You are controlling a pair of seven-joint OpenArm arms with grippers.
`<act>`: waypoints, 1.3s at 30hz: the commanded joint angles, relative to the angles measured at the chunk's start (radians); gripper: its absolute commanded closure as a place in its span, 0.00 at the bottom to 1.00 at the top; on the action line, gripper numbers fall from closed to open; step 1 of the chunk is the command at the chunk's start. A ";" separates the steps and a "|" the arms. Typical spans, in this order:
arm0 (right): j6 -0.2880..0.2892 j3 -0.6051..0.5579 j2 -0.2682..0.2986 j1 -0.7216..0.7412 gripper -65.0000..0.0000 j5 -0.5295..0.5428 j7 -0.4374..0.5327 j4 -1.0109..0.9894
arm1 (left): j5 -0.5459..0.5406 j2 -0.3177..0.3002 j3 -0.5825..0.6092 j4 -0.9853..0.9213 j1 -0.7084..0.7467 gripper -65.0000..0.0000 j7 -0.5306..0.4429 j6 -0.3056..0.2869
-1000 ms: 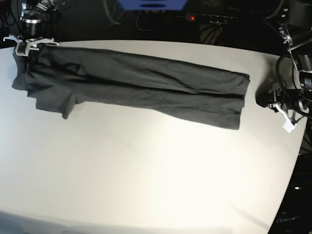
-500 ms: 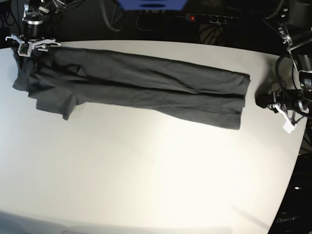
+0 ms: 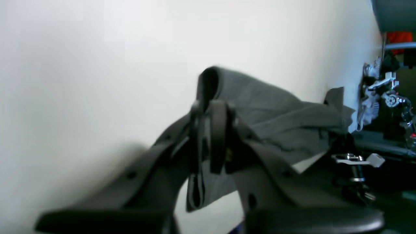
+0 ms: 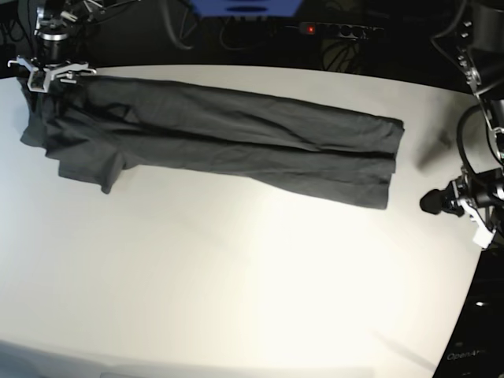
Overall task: Fold the T-shirt properly
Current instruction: 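Shift the left gripper's held end inward along the strip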
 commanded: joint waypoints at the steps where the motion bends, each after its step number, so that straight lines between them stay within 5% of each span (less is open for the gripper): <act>1: 0.002 0.001 0.002 0.002 0.47 0.000 0.009 0.008 | -0.027 -0.008 0.030 0.040 -0.027 0.93 -0.002 -0.007; 7: 0.002 0.001 0.002 0.002 0.47 0.000 0.009 0.008 | 0.025 0.089 0.251 0.189 -0.029 0.94 -0.002 -0.007; 16: 0.002 0.002 0.000 0.002 0.47 0.000 0.009 0.014 | 0.438 0.264 0.357 0.158 -0.054 0.94 -0.009 -0.007; 33: 0.002 0.007 0.033 0.083 0.46 0.005 0.009 0.077 | 0.583 0.261 0.357 0.146 -0.032 0.94 -0.044 -0.007; 39: 0.002 0.105 0.059 0.170 0.46 0.006 0.009 0.145 | 0.583 0.259 0.357 0.146 -0.021 0.94 -0.068 -0.007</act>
